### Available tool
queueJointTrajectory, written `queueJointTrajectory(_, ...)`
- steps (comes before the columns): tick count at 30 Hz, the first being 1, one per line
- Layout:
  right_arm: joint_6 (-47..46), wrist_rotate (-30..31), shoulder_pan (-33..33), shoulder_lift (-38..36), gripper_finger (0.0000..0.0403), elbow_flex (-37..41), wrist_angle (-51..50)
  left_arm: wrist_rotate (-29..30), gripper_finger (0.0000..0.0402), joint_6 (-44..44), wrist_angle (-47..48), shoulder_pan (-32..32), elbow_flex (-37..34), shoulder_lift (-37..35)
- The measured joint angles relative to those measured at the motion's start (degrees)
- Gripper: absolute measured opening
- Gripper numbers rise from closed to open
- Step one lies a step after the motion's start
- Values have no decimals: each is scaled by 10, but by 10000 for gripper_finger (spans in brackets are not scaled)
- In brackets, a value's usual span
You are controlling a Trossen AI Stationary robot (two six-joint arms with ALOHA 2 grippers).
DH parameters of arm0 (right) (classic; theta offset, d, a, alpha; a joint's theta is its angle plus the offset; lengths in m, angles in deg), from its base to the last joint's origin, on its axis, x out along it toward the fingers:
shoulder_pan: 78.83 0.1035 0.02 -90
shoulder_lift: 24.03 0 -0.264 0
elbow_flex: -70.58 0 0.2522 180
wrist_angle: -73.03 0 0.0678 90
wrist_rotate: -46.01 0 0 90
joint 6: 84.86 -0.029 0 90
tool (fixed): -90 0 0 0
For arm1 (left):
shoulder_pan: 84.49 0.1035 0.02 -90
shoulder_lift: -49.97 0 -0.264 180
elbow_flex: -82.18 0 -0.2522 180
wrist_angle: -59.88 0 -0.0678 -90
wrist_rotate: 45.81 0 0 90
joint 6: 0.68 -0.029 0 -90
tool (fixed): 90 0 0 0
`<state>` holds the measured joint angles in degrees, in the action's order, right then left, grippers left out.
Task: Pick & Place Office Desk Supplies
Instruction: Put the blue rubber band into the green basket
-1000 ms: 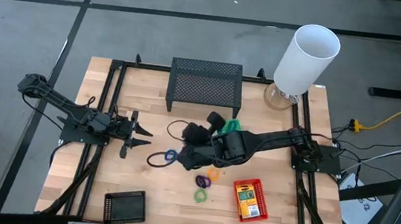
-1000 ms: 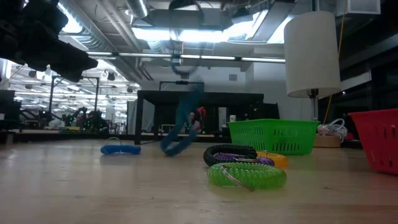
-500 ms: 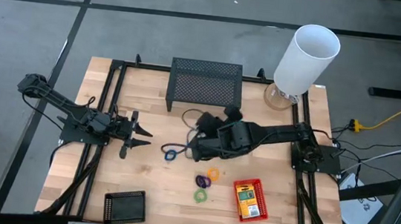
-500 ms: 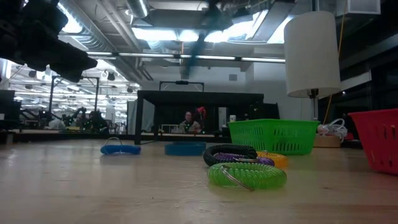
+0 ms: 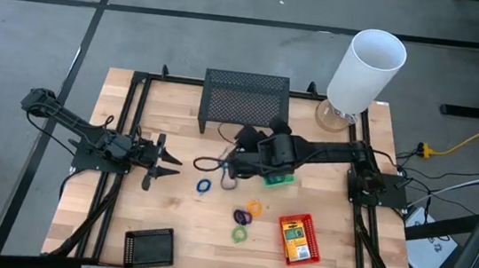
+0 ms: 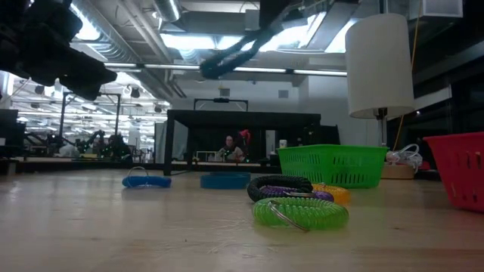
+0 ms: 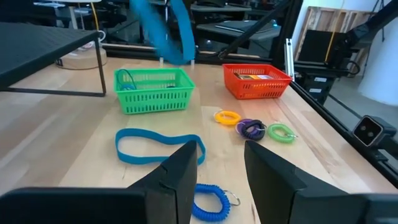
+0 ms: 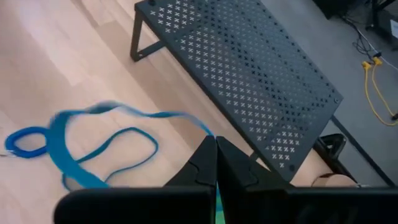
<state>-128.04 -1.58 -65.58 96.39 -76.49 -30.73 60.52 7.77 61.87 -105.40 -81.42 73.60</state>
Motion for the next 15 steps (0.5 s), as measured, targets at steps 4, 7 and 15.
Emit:
queueJointTrajectory(4, 8, 2, -9, 0, 0, 0, 0, -17, 129, 10, 0, 0, 0, 0)
queueJointTrajectory(7, 16, 26, -3, -2, 0, 10, 0, -29, 129, 14, 0, 0, 0, 0)
queueJointTrajectory(15, -75, 100, 55, -109, 0, 195, 44, -30, 129, 10, 2, 0, 0, 0)
